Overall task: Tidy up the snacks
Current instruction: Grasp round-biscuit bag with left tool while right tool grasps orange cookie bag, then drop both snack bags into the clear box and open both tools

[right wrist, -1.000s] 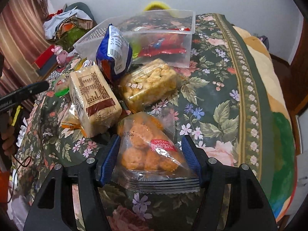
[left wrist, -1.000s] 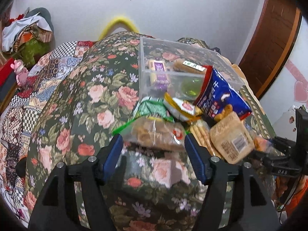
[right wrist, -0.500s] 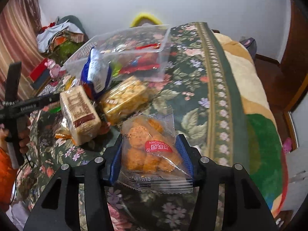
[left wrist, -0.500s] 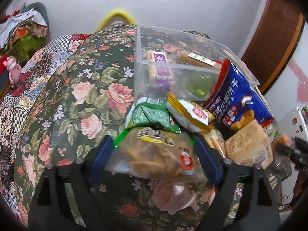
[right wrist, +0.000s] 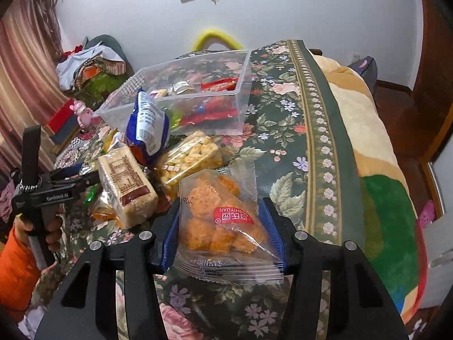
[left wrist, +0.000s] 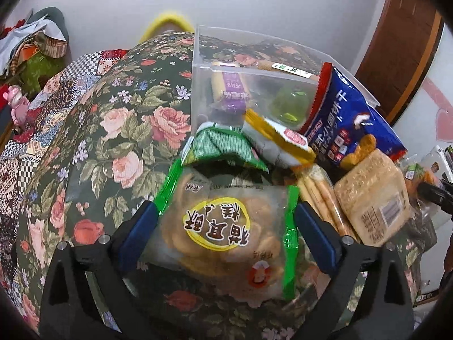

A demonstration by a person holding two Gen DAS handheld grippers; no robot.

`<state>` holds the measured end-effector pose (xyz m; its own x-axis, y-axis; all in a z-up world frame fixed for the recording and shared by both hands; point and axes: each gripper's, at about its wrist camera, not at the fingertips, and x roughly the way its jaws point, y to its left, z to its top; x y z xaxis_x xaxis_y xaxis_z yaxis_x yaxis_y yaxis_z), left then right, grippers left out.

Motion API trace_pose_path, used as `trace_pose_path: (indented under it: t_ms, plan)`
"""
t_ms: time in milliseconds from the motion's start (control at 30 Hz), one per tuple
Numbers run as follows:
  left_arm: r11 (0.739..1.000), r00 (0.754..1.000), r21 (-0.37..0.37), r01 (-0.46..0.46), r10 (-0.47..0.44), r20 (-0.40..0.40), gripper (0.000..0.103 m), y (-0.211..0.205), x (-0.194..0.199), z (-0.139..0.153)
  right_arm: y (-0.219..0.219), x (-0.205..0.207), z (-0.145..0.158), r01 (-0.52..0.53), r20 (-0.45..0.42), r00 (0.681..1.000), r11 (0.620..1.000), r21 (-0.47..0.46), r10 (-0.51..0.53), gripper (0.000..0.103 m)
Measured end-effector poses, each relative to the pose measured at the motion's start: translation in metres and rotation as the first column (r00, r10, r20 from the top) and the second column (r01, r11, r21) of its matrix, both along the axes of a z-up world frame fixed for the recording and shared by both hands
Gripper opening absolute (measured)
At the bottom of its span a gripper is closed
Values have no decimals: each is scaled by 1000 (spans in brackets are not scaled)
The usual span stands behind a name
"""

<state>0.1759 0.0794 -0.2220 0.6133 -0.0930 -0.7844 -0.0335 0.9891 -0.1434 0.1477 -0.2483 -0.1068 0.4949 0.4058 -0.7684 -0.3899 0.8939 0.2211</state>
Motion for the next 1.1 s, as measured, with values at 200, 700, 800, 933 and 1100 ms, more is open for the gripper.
trace_pose_path:
  t_ms: [200,700,800,933,1100]
  plan:
    - [999,998,33,30,-28,-51,101,-4,-11,-15,3,-2,4,-10,4,1000,1000,10,10,50]
    - [997,997,-3,-79,79,11,54,12,7,-4,0,1,17,19,37,999,1000,20,-20,49]
    - [996,996,-31,-84,85,30,47,17,1,-1,1,4,19,23,49,999,1000,21,-24,49]
    - [995,993,-36,-97,99,69,42,23,-8,14,4,11,23,29,68,997,999,20,-30,49]
    - [996,987,-34,-85,89,136,42,23,-15,46,9,18,36,25,113,993,999,35,-29,48]
